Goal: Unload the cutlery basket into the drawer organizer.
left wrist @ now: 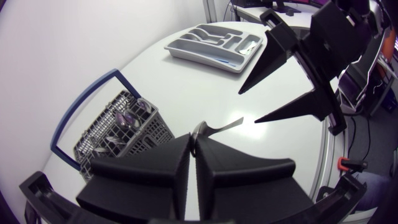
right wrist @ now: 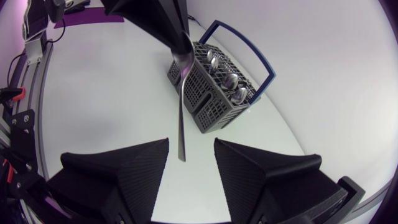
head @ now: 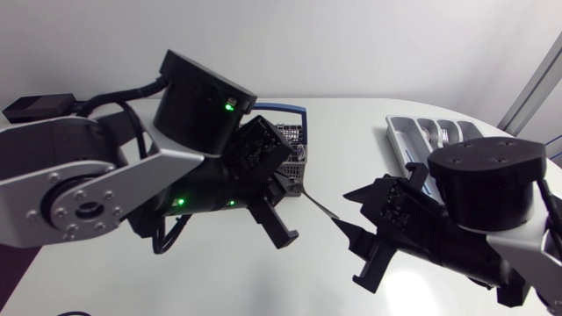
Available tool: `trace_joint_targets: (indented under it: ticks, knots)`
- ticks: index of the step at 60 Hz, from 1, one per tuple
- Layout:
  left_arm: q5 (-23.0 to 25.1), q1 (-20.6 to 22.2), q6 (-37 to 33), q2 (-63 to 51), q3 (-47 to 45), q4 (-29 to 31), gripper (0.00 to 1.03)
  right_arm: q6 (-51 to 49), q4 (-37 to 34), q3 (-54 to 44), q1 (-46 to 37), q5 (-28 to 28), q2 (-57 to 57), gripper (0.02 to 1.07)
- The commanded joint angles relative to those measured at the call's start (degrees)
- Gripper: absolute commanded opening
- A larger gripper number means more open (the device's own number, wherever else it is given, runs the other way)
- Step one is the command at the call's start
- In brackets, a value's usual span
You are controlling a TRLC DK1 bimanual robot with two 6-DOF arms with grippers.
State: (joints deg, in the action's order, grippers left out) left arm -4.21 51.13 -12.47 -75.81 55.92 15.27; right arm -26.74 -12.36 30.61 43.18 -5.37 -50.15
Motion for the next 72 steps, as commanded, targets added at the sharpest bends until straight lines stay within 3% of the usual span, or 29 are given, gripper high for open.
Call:
trace_joint_targets:
  ticks: [1, 23, 45, 72]
  knots:
    - [2.1, -0.2, 4.7, -2.5, 3.2, 1.0, 0.04, 1.9, 1.5, -1.6, 0.6, -0.8, 0.4, 0.57]
    - [8.3, -2.4, 11.9, -7.6, 10.8, 5.8, 0.04, 1.4, 5.4, -1.8, 2.5, -5.7, 0.0, 0.57]
    - [15.5, -6.7, 15.4, -10.8, 14.3, 8.2, 0.04, -0.2, 8.1, -2.1, 7.1, -14.3, 0.3, 0.57]
    - [20.5, -9.1, 16.4, -13.7, 15.0, 8.4, 0.04, -1.7, 10.8, -2.4, 8.4, -16.5, -2.1, 0.57]
